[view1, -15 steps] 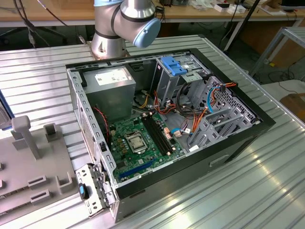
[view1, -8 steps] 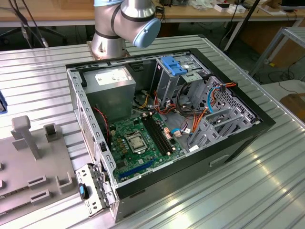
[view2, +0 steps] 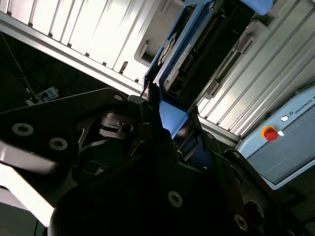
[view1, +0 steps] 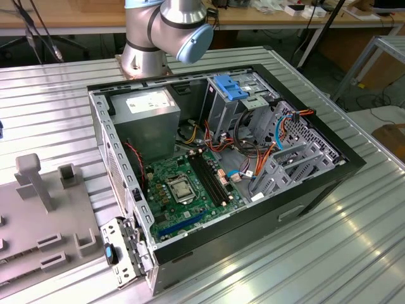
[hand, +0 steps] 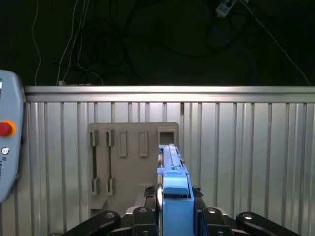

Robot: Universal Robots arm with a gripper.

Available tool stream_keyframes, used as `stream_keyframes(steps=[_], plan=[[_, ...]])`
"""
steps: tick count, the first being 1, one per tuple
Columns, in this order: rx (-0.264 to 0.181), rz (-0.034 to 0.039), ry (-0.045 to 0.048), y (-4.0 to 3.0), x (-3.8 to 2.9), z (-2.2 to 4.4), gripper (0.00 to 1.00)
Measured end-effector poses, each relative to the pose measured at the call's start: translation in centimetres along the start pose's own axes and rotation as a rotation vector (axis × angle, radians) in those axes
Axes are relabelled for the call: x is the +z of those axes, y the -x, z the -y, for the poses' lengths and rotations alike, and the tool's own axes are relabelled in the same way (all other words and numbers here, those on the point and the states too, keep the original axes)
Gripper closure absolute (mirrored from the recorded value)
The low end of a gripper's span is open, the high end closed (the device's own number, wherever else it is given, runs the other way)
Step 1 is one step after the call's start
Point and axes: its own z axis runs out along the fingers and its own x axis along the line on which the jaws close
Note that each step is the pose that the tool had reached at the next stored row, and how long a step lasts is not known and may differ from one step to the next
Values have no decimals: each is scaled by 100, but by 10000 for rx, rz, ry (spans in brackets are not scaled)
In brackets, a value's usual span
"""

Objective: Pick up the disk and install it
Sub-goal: 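Pick up the disk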

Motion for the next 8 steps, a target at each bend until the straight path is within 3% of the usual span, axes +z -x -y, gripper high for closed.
stream_keyframes(steps=[8], plan=[[0, 0, 0, -11, -293, 15, 63]])
